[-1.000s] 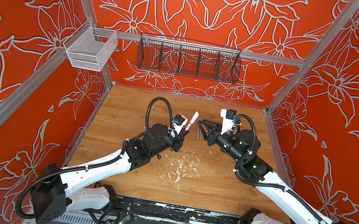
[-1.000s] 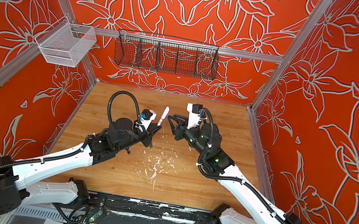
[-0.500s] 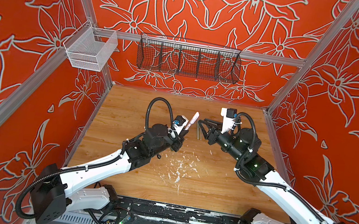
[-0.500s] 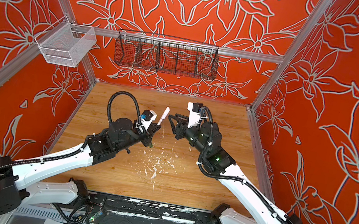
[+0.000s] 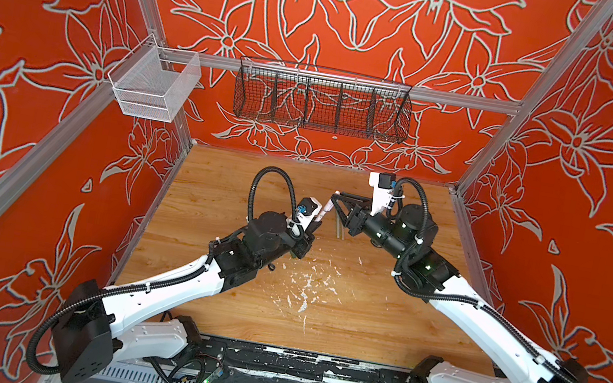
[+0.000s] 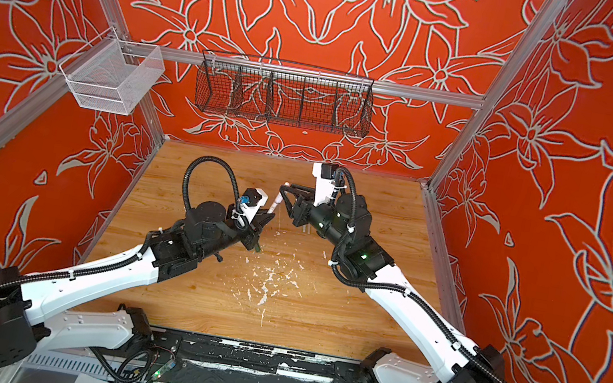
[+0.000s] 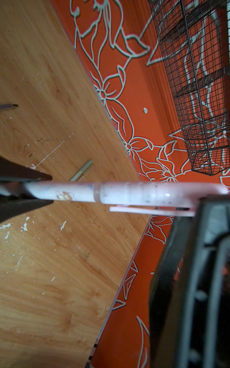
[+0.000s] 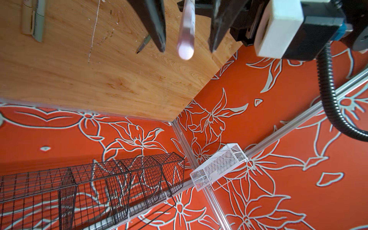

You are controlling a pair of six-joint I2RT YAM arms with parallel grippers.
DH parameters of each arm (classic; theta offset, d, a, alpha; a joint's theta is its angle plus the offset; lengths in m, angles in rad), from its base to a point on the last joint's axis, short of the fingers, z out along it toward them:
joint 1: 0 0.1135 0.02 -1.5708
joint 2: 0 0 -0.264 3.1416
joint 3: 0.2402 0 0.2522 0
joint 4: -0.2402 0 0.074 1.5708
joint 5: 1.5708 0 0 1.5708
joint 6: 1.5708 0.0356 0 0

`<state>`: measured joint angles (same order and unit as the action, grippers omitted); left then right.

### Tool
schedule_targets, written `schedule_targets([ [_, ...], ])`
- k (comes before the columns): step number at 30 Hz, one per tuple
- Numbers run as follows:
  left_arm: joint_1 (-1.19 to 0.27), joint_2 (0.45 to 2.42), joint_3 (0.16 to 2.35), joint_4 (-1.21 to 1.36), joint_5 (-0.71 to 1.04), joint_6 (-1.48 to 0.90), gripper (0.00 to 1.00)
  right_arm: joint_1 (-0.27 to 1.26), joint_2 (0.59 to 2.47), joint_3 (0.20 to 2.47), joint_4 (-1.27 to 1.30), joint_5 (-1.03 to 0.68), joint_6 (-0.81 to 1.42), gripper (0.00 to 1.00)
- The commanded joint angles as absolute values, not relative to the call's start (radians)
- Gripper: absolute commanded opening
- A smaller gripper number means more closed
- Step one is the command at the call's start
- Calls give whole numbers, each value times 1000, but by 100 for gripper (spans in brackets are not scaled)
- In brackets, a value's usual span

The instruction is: Insert the pens into the pen caps

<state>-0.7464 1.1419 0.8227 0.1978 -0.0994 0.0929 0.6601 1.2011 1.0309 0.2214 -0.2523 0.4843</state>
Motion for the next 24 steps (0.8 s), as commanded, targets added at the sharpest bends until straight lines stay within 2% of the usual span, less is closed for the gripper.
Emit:
schedule_targets([
  [1,-752,1125,818,229,-81,97,0,649,1214,1068,247,-275,498,36],
  [10,-752,1129,824,220,-57,87,0,642,1270,1103,254,-391,525,27],
  [17,-751,1117,822,224,-61,69,0,642,1292,1066,288,-467,587,4],
  [19,-752,1112,820,227,-60,62,0,643,1293,1046,299,-475,599,1],
  [24,-750,1095,815,241,-60,43,0,660,1305,1004,345,-512,620,0],
])
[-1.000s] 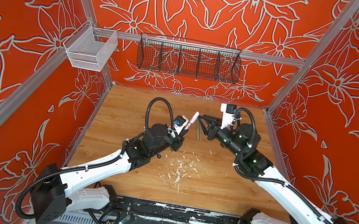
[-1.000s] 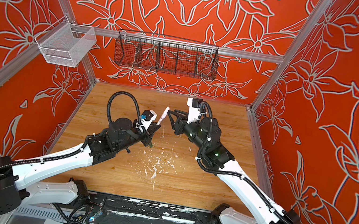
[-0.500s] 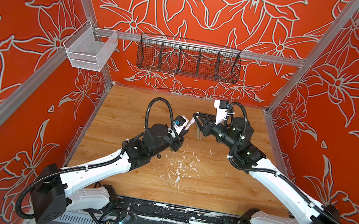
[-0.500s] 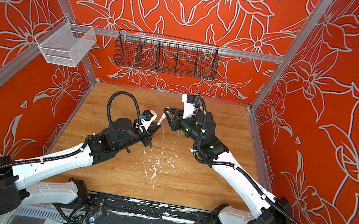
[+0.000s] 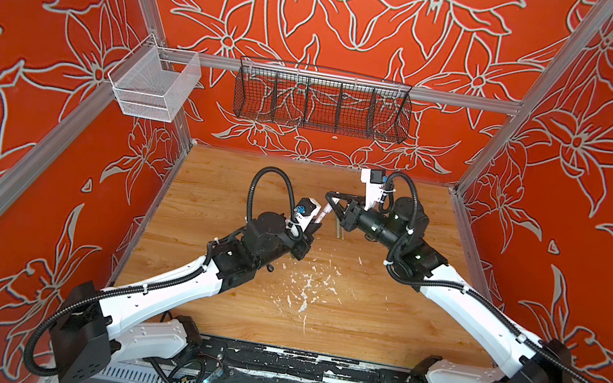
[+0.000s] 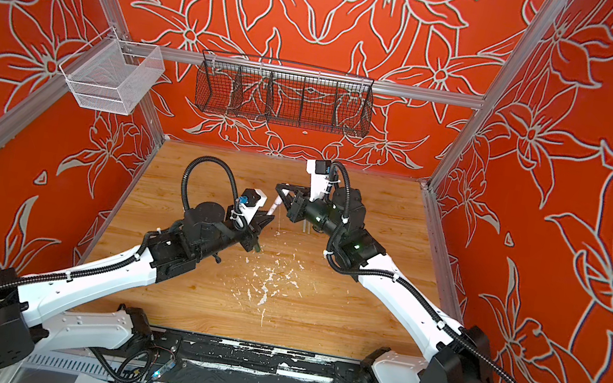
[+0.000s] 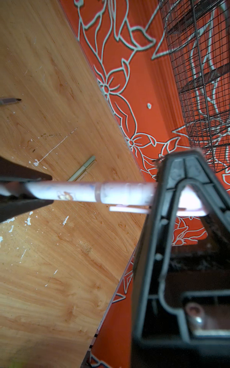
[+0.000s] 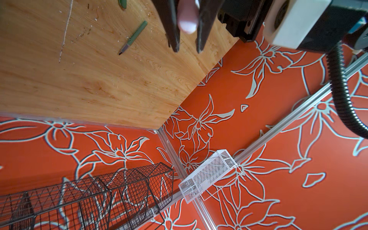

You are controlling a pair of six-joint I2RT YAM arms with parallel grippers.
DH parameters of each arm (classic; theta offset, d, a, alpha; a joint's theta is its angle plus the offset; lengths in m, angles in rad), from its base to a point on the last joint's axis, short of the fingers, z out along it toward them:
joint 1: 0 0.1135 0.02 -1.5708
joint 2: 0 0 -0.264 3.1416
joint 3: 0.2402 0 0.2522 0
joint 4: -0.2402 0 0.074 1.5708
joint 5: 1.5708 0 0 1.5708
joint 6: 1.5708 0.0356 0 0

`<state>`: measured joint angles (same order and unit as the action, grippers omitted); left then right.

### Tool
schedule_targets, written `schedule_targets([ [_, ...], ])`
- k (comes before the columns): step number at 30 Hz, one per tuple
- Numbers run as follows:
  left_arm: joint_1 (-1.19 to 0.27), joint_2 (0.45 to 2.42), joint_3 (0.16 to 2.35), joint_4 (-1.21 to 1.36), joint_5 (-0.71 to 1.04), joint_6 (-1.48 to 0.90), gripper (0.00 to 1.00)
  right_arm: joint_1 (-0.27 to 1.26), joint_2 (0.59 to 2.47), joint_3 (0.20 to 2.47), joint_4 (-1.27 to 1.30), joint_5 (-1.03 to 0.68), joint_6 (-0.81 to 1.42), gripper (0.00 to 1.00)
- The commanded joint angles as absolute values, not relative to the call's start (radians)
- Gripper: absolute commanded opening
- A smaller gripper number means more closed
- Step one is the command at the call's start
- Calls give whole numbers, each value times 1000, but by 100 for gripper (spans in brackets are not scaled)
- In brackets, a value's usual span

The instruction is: Insert the pens into the pen caps

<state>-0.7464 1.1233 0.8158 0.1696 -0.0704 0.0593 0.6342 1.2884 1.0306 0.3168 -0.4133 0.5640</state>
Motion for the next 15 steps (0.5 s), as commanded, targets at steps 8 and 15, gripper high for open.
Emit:
schedule_targets([
  [8,-728,1072,827,235,-37,19,0,718,1337,974,348,-513,584,0],
  [15,-659,1059,840,242,24,-28,0,749,1353,928,336,-485,561,0],
])
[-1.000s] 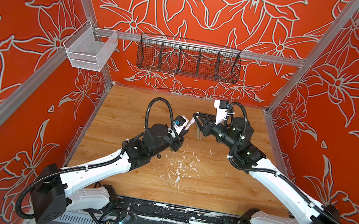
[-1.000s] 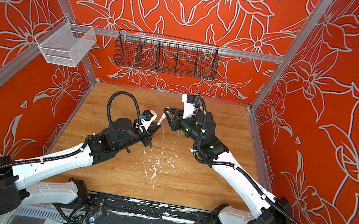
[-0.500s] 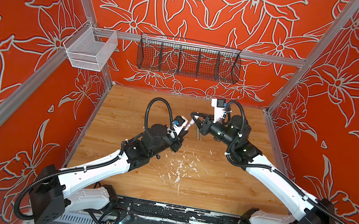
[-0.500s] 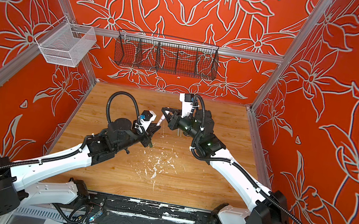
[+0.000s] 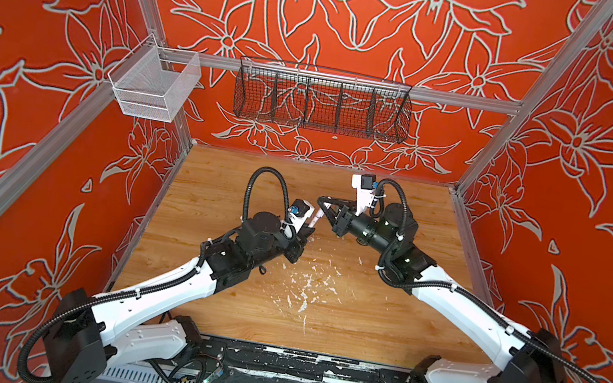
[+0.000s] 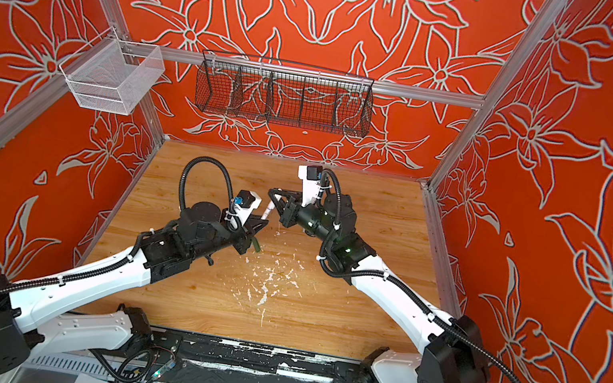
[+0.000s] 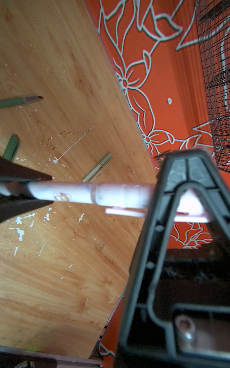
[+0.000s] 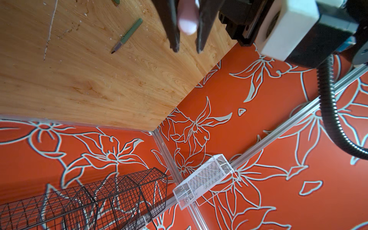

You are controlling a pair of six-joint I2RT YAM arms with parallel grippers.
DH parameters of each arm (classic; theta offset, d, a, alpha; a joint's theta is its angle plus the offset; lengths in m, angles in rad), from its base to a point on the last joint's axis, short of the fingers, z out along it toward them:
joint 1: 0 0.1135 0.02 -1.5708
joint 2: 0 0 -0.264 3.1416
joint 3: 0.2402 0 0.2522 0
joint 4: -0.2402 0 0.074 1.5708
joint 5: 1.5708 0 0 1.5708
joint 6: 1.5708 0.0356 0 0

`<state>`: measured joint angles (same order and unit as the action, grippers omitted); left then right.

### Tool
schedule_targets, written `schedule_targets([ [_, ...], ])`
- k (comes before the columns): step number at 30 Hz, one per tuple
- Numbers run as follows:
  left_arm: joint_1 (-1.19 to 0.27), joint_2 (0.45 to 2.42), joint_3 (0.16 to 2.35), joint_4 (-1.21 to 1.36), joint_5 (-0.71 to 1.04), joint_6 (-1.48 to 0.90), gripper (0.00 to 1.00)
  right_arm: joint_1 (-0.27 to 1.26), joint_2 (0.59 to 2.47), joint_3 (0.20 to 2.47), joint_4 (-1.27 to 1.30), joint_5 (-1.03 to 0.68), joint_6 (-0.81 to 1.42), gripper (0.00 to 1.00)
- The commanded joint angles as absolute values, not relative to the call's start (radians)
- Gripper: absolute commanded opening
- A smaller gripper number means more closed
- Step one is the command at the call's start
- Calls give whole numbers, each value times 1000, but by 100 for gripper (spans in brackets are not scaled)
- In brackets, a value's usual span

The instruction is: Insert the pens into the pen caps

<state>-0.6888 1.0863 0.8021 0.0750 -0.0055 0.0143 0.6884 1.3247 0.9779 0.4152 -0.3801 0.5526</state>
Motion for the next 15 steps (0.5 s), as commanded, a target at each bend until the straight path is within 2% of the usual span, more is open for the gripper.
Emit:
schedule_targets([
  [1,-650,1056,841,243,33,-33,0,754,1356,921,338,-483,563,0],
  [15,-570,1028,843,279,54,-88,0,821,1397,830,344,-469,581,0],
])
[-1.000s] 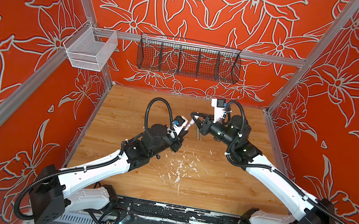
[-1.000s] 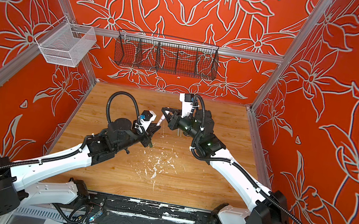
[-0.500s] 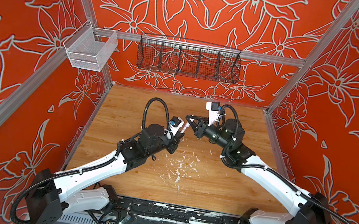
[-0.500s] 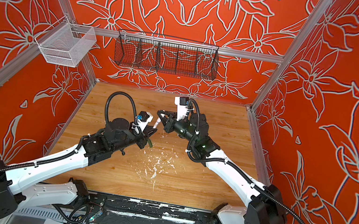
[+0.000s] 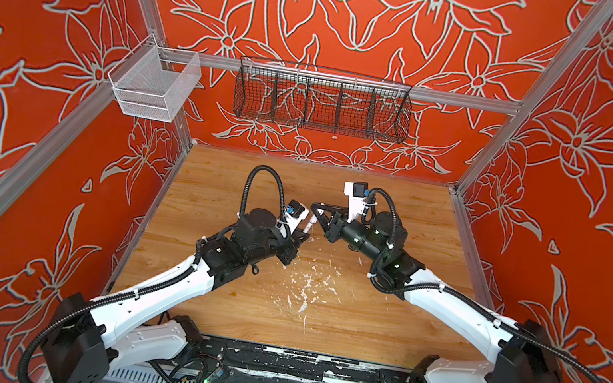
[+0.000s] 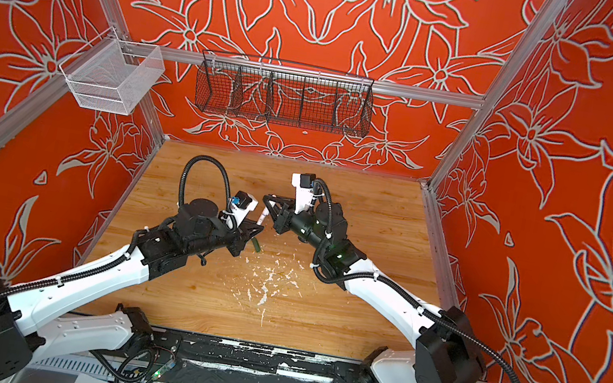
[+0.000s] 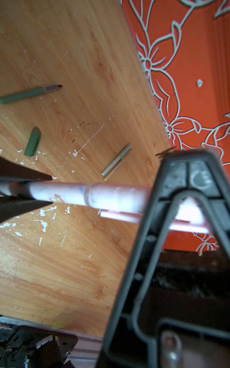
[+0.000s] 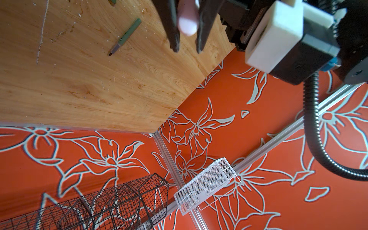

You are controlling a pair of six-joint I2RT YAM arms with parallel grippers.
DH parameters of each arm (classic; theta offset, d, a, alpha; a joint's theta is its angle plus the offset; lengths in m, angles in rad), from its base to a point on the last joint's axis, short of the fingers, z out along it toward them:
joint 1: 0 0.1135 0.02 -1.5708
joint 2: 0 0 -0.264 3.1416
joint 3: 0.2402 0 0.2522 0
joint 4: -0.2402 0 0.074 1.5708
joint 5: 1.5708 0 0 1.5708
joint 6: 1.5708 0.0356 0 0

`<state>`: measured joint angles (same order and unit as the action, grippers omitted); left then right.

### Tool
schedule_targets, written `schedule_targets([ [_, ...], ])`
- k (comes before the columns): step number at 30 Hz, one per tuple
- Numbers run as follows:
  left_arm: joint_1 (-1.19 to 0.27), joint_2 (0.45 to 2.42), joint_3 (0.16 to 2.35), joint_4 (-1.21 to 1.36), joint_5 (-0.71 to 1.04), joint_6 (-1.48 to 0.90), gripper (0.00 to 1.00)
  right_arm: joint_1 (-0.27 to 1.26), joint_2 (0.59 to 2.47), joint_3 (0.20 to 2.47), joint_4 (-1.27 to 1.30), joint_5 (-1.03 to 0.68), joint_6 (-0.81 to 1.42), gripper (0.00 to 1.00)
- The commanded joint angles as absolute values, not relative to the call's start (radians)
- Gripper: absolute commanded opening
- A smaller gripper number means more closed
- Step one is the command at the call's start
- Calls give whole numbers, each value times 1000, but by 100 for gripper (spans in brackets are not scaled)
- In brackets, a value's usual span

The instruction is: Insert the pens into the pen caps

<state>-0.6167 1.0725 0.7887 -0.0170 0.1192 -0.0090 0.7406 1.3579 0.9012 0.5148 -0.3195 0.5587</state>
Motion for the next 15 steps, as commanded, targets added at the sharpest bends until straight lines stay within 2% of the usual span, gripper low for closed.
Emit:
schedule_targets([
  [1,-562,1025,841,282,59,-94,0,826,1397,824,341,-462,579,0],
  [15,-487,1005,856,281,92,-123,0,881,1460,787,350,-468,597,0],
])
